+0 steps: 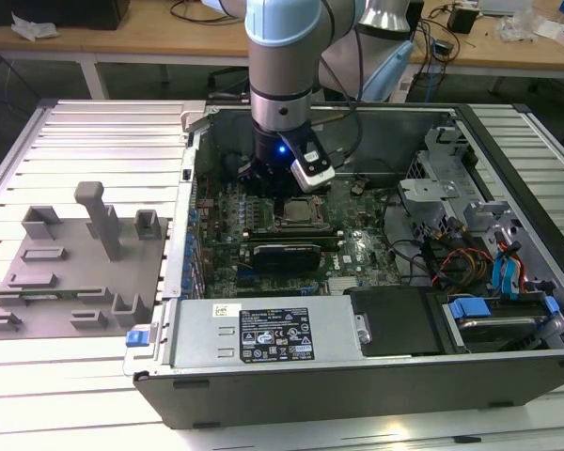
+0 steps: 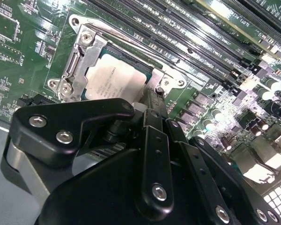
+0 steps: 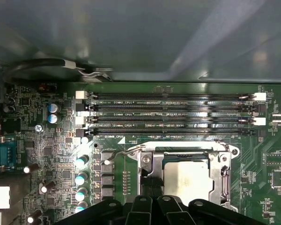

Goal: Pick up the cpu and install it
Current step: 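Close the cpu cover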

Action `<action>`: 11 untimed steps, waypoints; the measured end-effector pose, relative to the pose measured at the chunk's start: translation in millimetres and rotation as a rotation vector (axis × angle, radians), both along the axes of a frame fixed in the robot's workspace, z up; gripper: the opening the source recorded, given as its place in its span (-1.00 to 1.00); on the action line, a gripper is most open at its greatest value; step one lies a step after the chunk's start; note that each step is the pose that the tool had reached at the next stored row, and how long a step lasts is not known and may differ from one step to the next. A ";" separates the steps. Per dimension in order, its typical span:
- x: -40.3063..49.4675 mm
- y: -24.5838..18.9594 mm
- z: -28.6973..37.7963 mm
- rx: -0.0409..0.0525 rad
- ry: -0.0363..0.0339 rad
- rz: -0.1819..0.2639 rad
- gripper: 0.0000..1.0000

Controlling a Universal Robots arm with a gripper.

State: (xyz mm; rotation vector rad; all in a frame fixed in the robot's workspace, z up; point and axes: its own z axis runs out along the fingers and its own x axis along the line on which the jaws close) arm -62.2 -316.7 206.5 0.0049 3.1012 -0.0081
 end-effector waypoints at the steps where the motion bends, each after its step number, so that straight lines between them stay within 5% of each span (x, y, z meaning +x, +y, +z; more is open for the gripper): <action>1: 0.0 0.0 0.1 0.0001 0.0000 0.000 -0.79; 11: 0.0 -1.7 0.2 0.0000 0.0000 0.003 -0.79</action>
